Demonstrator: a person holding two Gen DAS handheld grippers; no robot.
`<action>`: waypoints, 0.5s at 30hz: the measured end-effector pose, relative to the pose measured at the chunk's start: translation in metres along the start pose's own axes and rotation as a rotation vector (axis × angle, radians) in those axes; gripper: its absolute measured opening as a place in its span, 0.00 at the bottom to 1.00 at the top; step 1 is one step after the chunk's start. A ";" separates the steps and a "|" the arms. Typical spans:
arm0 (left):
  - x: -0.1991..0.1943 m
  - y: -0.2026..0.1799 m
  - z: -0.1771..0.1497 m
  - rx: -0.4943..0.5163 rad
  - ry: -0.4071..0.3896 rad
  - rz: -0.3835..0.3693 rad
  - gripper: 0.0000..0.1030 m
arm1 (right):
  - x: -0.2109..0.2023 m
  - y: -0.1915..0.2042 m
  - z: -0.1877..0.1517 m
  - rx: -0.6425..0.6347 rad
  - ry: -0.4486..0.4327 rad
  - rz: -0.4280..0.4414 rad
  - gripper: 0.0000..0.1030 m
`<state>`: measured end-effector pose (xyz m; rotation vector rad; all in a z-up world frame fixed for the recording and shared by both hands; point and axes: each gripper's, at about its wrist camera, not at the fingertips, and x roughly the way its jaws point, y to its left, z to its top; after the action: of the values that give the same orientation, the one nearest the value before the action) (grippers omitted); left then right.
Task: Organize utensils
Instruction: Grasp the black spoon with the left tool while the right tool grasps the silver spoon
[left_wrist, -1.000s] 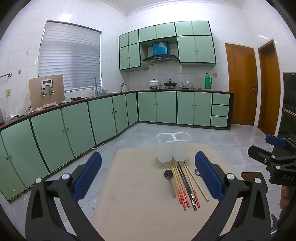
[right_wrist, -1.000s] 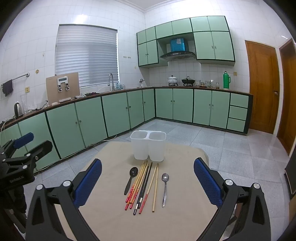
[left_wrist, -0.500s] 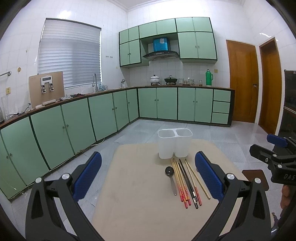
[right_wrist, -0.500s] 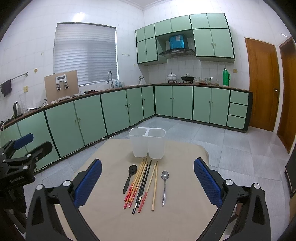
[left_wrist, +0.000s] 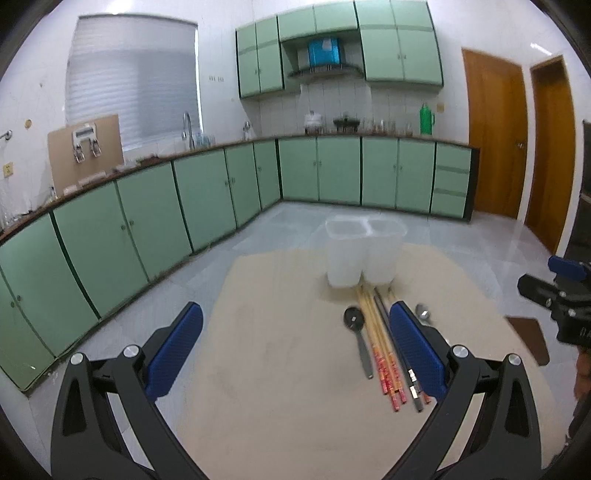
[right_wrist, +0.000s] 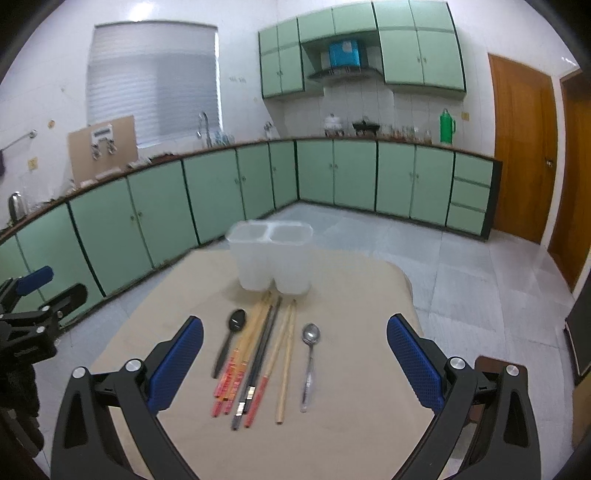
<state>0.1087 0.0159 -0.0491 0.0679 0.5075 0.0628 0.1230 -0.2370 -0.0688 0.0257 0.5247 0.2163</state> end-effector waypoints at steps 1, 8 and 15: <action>0.012 0.002 -0.003 -0.001 0.020 0.000 0.95 | 0.012 -0.003 0.000 0.001 0.020 -0.003 0.94; 0.095 0.001 -0.015 0.016 0.169 0.004 0.95 | 0.106 -0.024 -0.012 0.001 0.183 -0.006 0.91; 0.156 -0.012 -0.026 0.033 0.255 -0.026 0.95 | 0.181 -0.037 -0.026 0.028 0.325 -0.002 0.78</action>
<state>0.2328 0.0177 -0.1483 0.0865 0.7639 0.0372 0.2703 -0.2354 -0.1841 0.0175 0.8515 0.2123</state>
